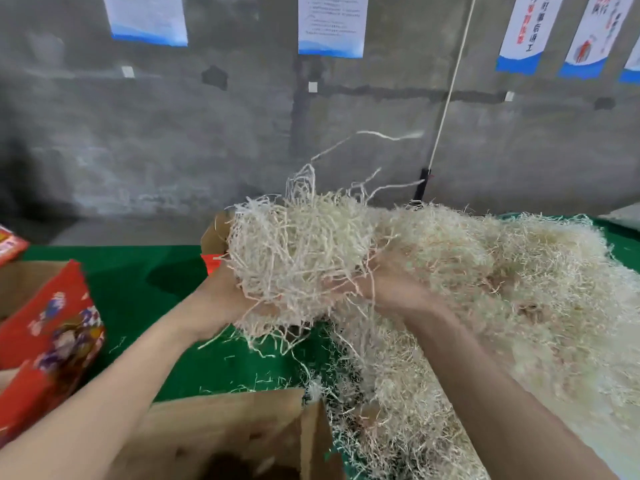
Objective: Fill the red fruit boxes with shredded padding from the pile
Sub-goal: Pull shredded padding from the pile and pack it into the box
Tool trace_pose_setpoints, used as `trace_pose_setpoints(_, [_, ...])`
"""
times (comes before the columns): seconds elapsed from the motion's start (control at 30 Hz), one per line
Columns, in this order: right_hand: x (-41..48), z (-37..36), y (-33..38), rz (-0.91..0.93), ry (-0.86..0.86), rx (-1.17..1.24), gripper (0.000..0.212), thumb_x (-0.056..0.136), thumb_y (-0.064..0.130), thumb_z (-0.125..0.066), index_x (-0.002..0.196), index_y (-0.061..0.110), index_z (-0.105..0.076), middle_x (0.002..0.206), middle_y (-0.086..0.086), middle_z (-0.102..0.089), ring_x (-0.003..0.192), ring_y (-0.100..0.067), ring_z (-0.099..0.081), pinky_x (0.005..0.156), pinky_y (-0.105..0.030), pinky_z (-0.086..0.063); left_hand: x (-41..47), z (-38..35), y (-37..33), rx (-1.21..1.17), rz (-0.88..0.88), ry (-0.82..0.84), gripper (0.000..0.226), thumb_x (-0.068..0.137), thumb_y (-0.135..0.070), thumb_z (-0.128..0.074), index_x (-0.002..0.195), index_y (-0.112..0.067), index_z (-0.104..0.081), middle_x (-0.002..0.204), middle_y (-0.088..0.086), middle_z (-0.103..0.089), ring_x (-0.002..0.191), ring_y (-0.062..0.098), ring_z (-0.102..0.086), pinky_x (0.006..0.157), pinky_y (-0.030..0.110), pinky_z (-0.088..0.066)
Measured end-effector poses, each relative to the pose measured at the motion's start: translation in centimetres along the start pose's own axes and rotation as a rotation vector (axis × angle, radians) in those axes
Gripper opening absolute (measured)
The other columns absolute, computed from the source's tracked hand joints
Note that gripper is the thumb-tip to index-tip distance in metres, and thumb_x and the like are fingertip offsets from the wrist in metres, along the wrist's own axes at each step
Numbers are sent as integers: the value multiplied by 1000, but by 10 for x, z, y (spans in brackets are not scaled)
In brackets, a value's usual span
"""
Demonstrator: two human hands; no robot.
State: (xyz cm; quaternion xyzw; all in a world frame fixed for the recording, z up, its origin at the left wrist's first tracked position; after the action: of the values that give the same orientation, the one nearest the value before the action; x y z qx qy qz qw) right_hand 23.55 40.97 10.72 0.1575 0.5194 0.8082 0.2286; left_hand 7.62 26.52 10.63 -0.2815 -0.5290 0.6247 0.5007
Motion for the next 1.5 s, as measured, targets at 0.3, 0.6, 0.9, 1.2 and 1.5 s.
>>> trace_pose_setpoints(0.3, [-15,-126,-26,23,439,145,51,76,7,-70,105,37,-41,88,47,-56,86,23,-54,69,1,-43,-100,73,110,666,407,225,20,72,-39,-72,85,-24,-70,90,-11,-69,94,9,-62,80,12,-47])
trace_pose_setpoints(0.6, [-25,-192,-76,-130,133,266,28,74,2,-72,91,18,-57,82,3,-71,83,-13,-66,78,-30,-55,-143,72,160,-230,496,42,86,46,-46,-87,114,-64,-38,138,-20,-24,128,0,-26,98,26,-31])
trace_pose_setpoints(0.9, [-29,-211,-96,-422,290,461,38,71,21,-63,108,13,-63,98,1,-69,107,-9,-58,86,-24,-48,-129,47,176,-65,513,4,51,68,-14,-81,108,-27,-52,101,-19,-61,90,-8,-57,75,9,-44])
trace_pose_setpoints(1.2, [-20,-201,-101,-477,137,444,40,79,-9,-53,113,10,-54,103,-8,-69,99,-25,-65,87,-38,-52,-120,54,179,-183,444,118,52,54,-3,-86,98,-20,-62,88,-13,-73,89,4,-67,72,13,-50])
trace_pose_setpoints(1.5, [-33,-154,-101,-637,17,9,71,84,3,-60,141,4,-19,78,-4,-47,95,-21,-57,106,-47,-30,-139,98,187,-335,589,-63,55,68,9,-73,111,-19,-51,102,-6,-62,79,-5,-66,63,9,-48])
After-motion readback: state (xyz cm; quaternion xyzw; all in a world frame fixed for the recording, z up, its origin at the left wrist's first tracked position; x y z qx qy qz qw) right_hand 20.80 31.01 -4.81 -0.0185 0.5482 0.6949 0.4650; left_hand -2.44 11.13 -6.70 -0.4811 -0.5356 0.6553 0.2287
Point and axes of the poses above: each hand's wrist, its own x-axis towards the middle knuckle, its own z-axis out of the back of the hand, y = z × x, the point moved 1 cm from there along x, towards the middle knuckle
